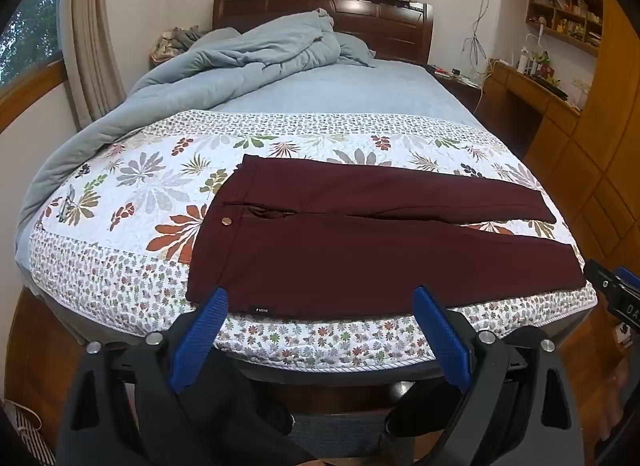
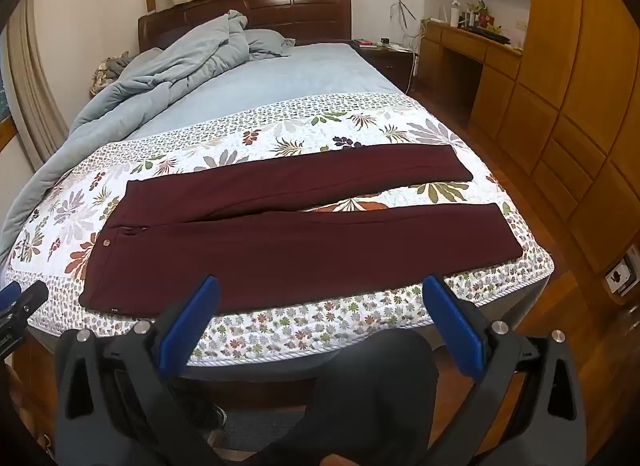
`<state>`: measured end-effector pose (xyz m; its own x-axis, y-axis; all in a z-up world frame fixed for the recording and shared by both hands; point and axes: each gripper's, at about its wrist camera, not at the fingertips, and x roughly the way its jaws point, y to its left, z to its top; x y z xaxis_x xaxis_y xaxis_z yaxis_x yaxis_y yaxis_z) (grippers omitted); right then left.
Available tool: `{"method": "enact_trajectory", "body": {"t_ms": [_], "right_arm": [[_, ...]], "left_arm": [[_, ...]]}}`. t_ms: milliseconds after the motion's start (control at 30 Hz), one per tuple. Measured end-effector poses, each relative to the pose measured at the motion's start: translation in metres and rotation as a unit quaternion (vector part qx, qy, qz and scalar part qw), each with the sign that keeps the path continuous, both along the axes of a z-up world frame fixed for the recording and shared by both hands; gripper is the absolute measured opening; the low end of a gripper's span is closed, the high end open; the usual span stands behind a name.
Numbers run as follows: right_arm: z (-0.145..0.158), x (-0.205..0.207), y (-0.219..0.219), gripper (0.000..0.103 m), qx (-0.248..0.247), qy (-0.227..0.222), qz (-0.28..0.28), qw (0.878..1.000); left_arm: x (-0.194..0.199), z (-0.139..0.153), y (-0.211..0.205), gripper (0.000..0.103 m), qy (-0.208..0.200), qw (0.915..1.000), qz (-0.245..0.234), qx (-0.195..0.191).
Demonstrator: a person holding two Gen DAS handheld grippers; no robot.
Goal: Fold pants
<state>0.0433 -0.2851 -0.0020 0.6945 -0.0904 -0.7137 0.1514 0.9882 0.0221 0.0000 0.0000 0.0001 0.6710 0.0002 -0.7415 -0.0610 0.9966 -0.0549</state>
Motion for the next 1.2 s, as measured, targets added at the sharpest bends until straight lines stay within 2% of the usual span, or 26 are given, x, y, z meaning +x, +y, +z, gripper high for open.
{"method": "enact_trajectory", "body": {"t_ms": [900,1200], "right_arm": [[-0.0006,0.001,-0.0014,0.101,-0.002,0.003,-0.001,1.0],[0.0044,0.0029,0.0007,0.101,-0.003,0.001,0.003,1.0]], "left_arm": [[0.0004,0.0011,0.0081,0.094,-0.003,1.0,0.002,0.007],[0.0005,0.0051,-0.0005,0.094,-0.007,0.9999,0.0,0.014]]}}
